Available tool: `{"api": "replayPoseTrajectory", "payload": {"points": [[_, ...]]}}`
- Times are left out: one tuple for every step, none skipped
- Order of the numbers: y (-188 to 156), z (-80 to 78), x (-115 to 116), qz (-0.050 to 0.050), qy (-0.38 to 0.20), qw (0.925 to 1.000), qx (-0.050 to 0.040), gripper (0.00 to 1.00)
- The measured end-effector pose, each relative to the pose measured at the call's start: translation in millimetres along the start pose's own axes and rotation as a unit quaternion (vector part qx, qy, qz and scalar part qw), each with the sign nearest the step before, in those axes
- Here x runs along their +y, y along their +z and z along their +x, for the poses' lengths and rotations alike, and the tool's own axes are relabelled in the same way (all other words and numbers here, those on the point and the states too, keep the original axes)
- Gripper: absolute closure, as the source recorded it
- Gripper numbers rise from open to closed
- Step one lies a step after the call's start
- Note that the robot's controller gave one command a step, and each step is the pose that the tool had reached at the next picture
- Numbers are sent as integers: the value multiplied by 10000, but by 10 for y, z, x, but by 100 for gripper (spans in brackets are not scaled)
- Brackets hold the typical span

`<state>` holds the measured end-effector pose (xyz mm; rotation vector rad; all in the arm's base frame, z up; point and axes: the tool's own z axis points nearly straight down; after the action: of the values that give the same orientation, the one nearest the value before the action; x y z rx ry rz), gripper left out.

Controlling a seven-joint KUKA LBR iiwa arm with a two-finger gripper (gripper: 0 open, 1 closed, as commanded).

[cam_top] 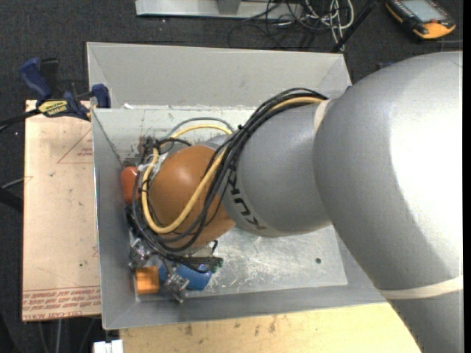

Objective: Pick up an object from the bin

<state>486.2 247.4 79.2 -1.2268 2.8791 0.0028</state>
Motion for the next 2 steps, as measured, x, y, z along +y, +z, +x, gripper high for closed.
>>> {"api": "replayPoseTrajectory", "payload": {"points": [[59,-108,-39,-20,-824,9966,21,100],[59,-108,-39,-21,-825,9966,20,100]]}}
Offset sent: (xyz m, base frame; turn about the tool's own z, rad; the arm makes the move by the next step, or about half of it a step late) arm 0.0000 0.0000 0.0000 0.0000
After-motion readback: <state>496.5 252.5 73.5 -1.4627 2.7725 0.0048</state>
